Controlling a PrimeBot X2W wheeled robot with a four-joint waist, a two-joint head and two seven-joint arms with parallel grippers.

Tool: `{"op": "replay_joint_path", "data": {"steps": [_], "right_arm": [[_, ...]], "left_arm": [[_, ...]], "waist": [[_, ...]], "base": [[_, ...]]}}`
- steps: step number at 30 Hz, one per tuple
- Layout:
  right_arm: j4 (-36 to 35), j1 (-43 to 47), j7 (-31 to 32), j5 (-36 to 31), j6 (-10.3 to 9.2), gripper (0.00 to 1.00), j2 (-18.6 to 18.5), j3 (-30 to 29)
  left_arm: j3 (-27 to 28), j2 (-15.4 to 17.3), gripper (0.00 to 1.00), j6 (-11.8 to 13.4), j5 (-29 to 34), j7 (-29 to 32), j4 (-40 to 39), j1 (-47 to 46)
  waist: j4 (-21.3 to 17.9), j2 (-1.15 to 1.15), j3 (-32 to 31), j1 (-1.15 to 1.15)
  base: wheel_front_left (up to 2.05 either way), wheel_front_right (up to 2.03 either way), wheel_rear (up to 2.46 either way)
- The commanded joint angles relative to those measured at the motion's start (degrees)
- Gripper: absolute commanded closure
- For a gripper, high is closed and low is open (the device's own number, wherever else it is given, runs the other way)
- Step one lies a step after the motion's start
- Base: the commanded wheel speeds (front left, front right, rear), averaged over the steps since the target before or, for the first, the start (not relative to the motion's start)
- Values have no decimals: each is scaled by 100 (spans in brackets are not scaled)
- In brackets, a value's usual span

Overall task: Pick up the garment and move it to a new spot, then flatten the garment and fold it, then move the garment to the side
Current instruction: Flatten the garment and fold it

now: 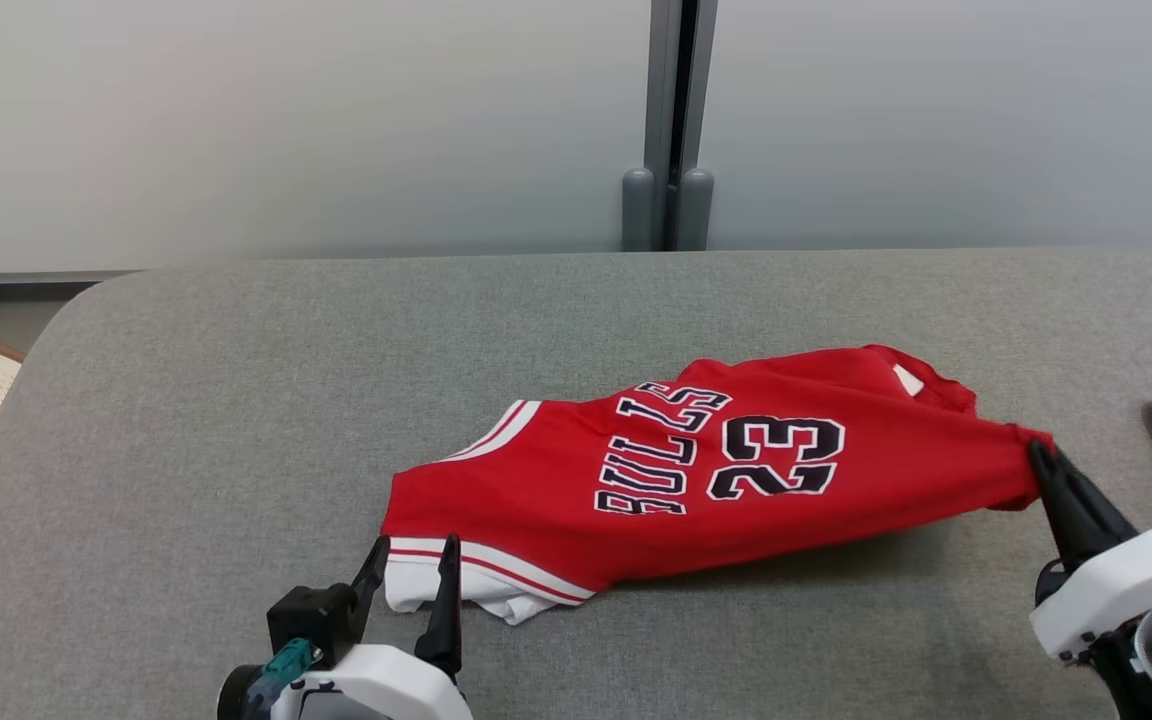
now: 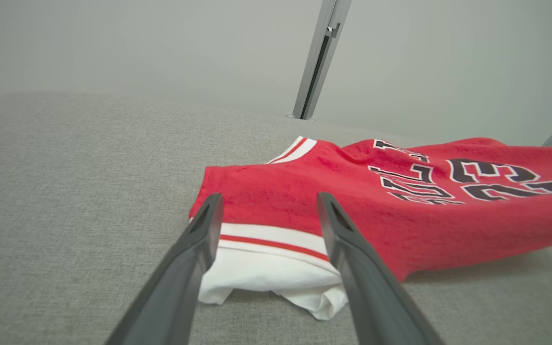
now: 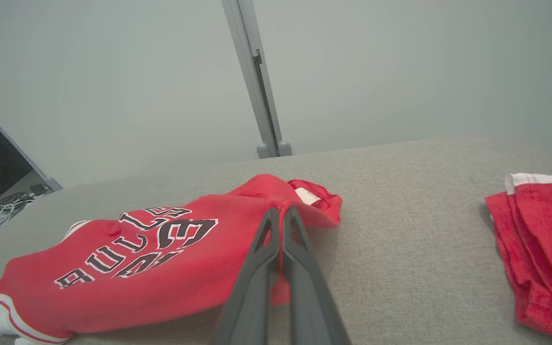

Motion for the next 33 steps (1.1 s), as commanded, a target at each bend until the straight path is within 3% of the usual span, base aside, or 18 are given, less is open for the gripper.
{"op": "replay_joint_path", "data": {"steps": [1,7,11,18,27,28,30,31,33], "right_arm": [[-471,25,192,-118,0,100,-24,-140],[-1012,-379,513,-496,0,100,-94,-270],[-742,-1003,667,-736,-1,100,-245,-184],[936,-2473,537,-998,-2,100,-681,-25],[2936,-3500,96,-1394,-1,99,-1001,82],[3132,-3543,33,-1438,-1,89,-994,85],[3475,-3670,-144,-1498,-1,34,-987,25],[3647,-3730,-231,-1540,-1,0,-969,-41],[3952,-3797,-373,-1587,-1,0,-884,-94]], "left_arm": [[-29,27,0,17,-4,-25,-44,-26],[-154,10,0,-67,-6,-26,-55,-240],[-225,3,0,-97,-30,-26,-12,-414],[-370,-7,0,-187,-53,-26,71,-717],[-640,-9,0,-186,-225,-26,9,-919],[-663,-8,0,-171,-231,-27,-1,-936],[-693,-8,0,-142,-262,-27,-13,-964],[-706,-8,0,-140,-272,-27,-14,-973],[-716,-8,0,-121,-286,-27,-13,-972]], "waist": [[17,0,71,0],[266,0,376,0],[538,0,659,0],[1076,0,1098,0],[1488,0,1394,0],[1508,0,1415,0],[1534,0,1457,0],[1538,0,1467,0],[1536,0,1476,0]], "base": [[0,0,0],[0,0,0],[0,0,0],[0,0,0],[0,0,0],[0,0,0],[0,0,0],[0,0,0],[0,0,0]]}}
